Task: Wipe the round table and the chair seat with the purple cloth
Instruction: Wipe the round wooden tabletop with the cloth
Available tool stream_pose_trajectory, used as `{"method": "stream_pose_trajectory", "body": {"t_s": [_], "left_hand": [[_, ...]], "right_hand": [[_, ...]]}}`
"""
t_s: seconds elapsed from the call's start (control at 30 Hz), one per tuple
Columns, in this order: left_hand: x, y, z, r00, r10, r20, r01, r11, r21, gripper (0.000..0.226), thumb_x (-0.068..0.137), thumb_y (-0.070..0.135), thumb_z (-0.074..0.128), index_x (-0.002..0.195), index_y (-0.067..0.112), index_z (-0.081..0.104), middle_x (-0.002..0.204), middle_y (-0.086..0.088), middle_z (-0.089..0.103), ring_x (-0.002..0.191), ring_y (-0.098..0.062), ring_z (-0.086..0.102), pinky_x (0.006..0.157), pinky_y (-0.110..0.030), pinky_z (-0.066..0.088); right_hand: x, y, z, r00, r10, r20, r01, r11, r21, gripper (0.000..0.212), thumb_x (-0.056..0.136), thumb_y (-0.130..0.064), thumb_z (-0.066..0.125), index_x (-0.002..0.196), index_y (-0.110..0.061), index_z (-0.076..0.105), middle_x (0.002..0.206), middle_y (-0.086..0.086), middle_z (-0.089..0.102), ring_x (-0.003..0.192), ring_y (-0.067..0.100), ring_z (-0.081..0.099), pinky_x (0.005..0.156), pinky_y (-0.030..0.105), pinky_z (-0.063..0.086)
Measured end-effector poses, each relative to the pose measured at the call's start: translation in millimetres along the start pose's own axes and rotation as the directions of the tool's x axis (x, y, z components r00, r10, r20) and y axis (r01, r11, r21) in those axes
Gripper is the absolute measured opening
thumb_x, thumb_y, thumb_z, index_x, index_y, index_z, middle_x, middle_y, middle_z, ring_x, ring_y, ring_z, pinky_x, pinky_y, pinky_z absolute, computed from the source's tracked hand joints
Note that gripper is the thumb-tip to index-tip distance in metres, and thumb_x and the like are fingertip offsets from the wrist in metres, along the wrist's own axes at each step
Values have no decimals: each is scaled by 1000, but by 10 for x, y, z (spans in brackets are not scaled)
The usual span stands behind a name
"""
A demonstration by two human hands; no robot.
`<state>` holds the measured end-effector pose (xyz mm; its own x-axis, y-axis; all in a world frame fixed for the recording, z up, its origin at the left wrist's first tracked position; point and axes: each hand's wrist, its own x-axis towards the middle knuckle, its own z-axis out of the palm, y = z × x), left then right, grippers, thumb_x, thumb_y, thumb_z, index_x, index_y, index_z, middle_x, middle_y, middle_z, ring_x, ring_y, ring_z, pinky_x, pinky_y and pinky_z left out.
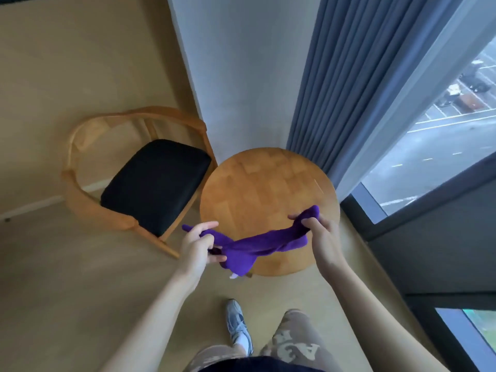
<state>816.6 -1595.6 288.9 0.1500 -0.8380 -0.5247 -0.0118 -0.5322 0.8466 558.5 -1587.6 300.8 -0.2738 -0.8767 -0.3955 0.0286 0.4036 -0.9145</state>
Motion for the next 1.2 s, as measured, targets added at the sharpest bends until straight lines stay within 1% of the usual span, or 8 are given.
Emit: {"method": "stream_pose_trajectory", "body": {"t_s": [0.13,0.27,0.5,0.7,0.83,0.93,1.03,1.2], "left_hand": [[522,39,209,997,34,64,-47,973,226,49,84,-8,52,124,17,64,100,-10,72,82,-14,68,86,-39,59],[911,-57,471,984,133,117,-176,813,555,32,93,-5,59,106,23,67,96,1,70,86,-15,66,80,-35,54],[1414,107,1116,946,-80,315,-137,781,610,27,89,30,49,66,27,62,54,3,59,51,-14,51,56,-34,37],[2150,307,1836,955,-33,295,-134,838,528,20,105,10,47,100,22,62,71,5,64,60,-11,58,68,-38,48],[2718,174,2065,932,-92,352,-178,728,662,27,100,9,49,122,23,57,101,6,65,88,-17,66,77,-34,52],[3119,-74,2131,881,-153,449,-265,625,734,30,98,8,49,121,26,57,107,7,60,86,-9,62,73,-24,47],[3557,-391,2183,809,-129,574,-454,485,748,38,95,1,49,127,19,58,122,2,55,106,-18,60,93,-31,48],[4348,-774,2331,649,40,759,-758,112,642,56,91,3,50,145,15,45,156,-5,36,144,-28,33,114,-43,35]], "right_hand": [[353,-20,-103,990,50,-131,-55,998,-31,22,93,-8,53,72,-6,61,66,-1,60,62,8,54,53,12,40],[772,24,-257,970,129,-206,-149,985,-85,25,95,-13,55,77,4,48,71,4,42,63,14,39,53,24,31],[1642,-54,-672,917,124,-379,-202,963,-176,29,87,-18,46,67,-20,25,59,-10,23,52,11,21,55,33,19],[2592,-106,-780,901,178,-396,-255,955,-151,33,89,-29,50,63,-23,31,56,-14,32,53,9,34,59,34,29],[3108,244,-632,939,242,-244,-314,892,-325,22,92,-23,55,89,-6,69,97,15,65,88,29,60,74,30,45],[3300,702,-487,917,327,-227,-396,812,-430,24,92,-21,56,110,-12,69,130,9,57,102,20,57,84,27,43],[3398,1212,-269,899,337,-278,-432,786,-442,31,93,-22,57,122,-14,64,141,5,46,111,22,57,91,31,46],[3630,1909,195,932,114,-344,-319,707,-631,57,93,-24,58,148,-15,45,164,8,27,147,29,27,118,45,31]]}}
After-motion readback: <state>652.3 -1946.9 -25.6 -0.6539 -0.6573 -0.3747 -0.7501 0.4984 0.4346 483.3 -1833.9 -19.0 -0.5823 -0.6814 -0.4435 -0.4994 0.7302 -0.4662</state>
